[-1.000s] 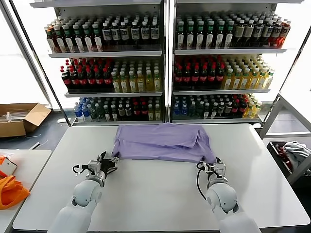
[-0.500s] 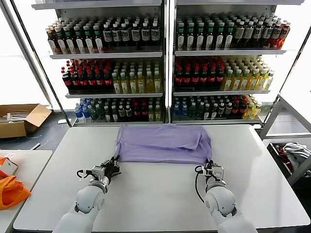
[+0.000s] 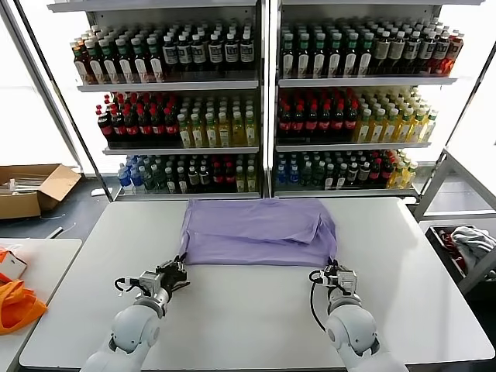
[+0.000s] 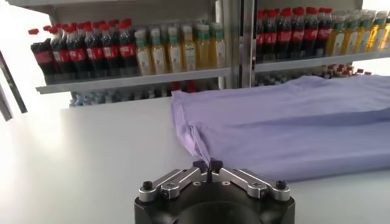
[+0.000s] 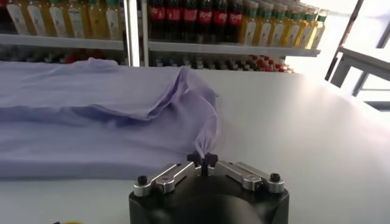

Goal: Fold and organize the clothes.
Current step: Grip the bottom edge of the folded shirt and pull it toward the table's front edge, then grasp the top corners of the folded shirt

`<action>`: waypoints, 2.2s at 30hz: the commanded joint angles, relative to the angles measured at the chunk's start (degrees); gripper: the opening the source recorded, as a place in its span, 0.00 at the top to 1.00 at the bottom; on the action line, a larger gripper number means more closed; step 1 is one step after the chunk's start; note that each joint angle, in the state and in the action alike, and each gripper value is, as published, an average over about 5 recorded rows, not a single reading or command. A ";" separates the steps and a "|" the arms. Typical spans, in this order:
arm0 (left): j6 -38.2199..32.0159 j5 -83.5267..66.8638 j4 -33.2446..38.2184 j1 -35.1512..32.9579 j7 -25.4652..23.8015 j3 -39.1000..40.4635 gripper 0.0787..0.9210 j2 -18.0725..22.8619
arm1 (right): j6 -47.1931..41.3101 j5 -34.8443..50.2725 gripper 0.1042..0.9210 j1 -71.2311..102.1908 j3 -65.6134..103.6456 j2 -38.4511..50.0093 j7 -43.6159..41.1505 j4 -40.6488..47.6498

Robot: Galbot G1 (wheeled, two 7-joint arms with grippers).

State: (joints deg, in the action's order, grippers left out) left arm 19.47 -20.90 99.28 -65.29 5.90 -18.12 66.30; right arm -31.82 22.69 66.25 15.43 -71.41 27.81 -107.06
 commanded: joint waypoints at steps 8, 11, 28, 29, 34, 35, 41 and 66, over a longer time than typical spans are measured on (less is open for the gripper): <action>-0.95 3.84 19.84 -20.57 0.89 -1.38 0.99 -0.08 | 0.48 -1.04 0.96 18.77 7.39 1.71 1.62 -18.89; -1.40 4.88 21.89 -23.75 0.97 -2.30 0.99 0.07 | 0.96 -2.27 0.96 24.68 8.31 2.18 2.06 -21.44; -4.28 12.83 24.71 -37.27 0.89 -2.73 0.99 2.29 | 0.39 -5.33 0.83 35.90 10.56 5.22 2.51 -24.98; -4.30 13.12 25.04 -37.59 0.99 -2.61 0.99 2.47 | 0.47 -5.47 0.80 36.18 10.62 5.10 2.52 -25.36; -6.05 13.94 28.59 -39.49 1.12 -3.73 0.96 2.67 | 1.24 -5.41 0.62 37.65 12.02 4.53 2.57 -28.76; -6.29 13.61 29.18 -39.46 1.12 -4.11 0.93 2.64 | 1.73 -5.55 0.59 37.53 12.39 4.27 2.17 -29.29; -5.79 12.13 28.93 -33.88 1.34 -4.59 0.73 2.45 | 3.12 -5.70 0.38 31.25 14.52 2.52 -0.83 -28.80; 0.37 -3.93 -4.19 14.71 -4.32 6.99 0.12 -7.22 | -0.48 14.16 0.12 -30.71 -9.26 14.98 -12.34 16.45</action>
State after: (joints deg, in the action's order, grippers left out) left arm 17.40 -19.00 112.53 -72.09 3.37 -19.48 61.25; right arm -29.39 29.84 60.23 21.56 -60.68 20.00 -109.53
